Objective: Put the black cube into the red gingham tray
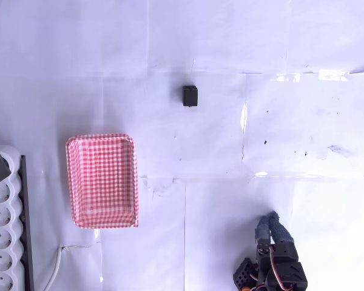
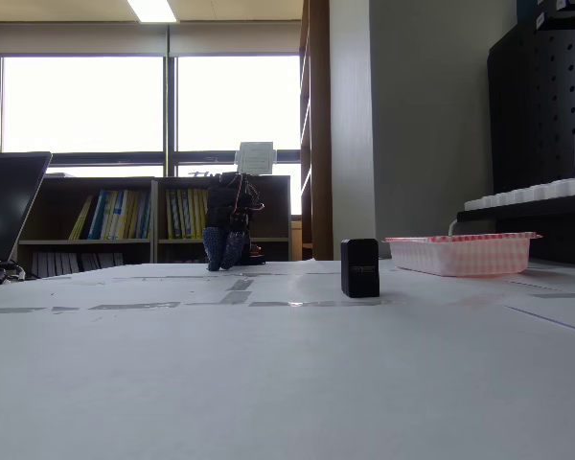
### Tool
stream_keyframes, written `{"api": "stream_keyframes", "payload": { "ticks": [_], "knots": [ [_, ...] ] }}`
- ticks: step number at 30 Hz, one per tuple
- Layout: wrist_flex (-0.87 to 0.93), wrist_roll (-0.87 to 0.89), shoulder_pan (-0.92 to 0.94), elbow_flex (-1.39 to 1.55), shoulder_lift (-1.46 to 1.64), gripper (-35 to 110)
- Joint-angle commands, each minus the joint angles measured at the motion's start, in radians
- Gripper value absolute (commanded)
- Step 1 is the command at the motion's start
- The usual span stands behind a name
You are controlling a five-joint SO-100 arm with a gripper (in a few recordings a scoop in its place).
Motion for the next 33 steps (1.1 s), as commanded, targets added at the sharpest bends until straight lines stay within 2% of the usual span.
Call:
{"api": "stream_keyframes", "payload": {
  "ticks": [1,18,23,24,25,26,27,30,33],
  "knots": [
    [0.057,0.021,-0.003,0.011,-0.003,0],
    [0.057,0.025,-0.003,0.011,-0.003,1],
    [0.057,0.025,-0.060,0.011,-0.005,3],
    [0.057,0.031,-0.061,0.011,-0.005,3],
    [0.046,0.112,-0.071,0.011,0.000,3],
    [-0.005,0.201,-0.075,0.011,0.006,3],
    [-0.098,0.201,-0.081,0.012,0.060,3],
    [-0.575,0.057,-0.118,0.058,0.373,8],
    [-0.891,0.072,-0.175,0.133,0.663,15]
  ]
}}
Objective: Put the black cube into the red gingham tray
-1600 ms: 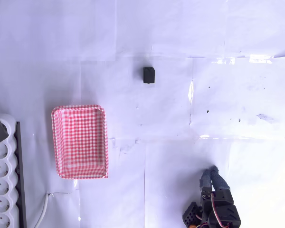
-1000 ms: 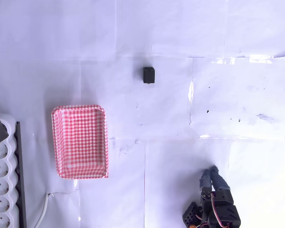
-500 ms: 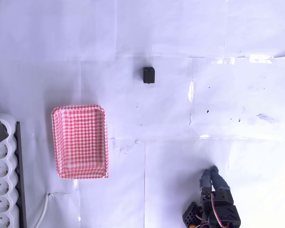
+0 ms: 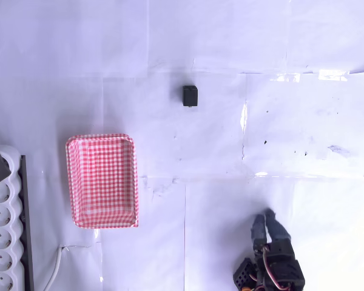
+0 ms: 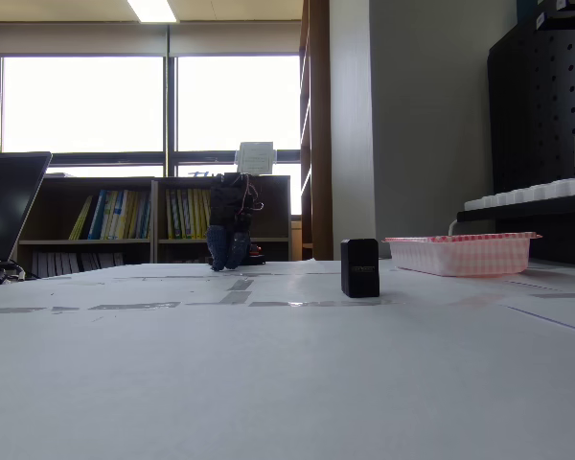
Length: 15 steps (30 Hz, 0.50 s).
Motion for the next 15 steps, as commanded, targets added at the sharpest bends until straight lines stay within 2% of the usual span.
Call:
{"api": "stream_keyframes", "payload": {
  "ticks": [1,5,8,12,15],
  "knots": [
    [-0.509,0.002,-0.069,0.144,0.411,17],
    [-0.969,0.009,-0.129,0.149,0.699,22],
    [-1.226,0.034,-0.170,0.158,0.902,35],
    [-1.287,0.011,-0.186,0.273,1.114,40],
    [-1.476,-0.074,-0.196,0.348,1.298,40]
  ]
}}
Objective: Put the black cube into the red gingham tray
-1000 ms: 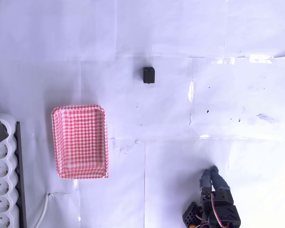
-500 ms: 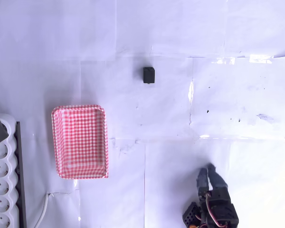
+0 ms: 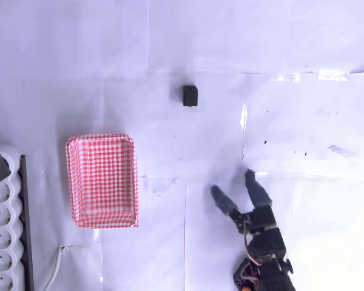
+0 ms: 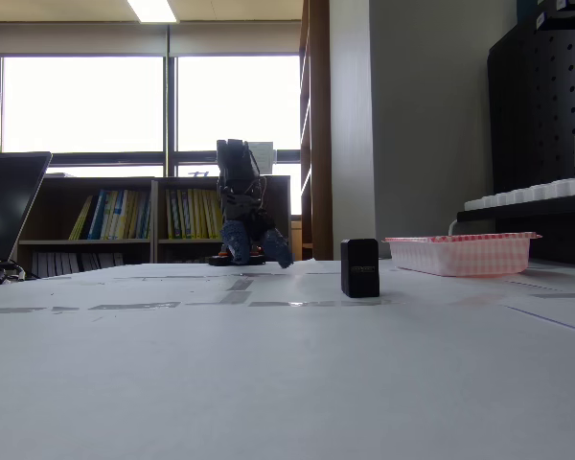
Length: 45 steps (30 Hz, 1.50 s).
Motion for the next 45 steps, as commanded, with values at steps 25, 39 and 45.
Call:
{"api": "stream_keyframes", "payload": {
  "ticks": [25,39,45],
  "knots": [
    [-0.385,-0.072,-0.092,0.732,0.836,51],
    [-0.399,-0.063,-0.066,1.049,1.069,51],
    [-0.379,-0.060,-0.052,1.157,1.127,51]
  ]
}}
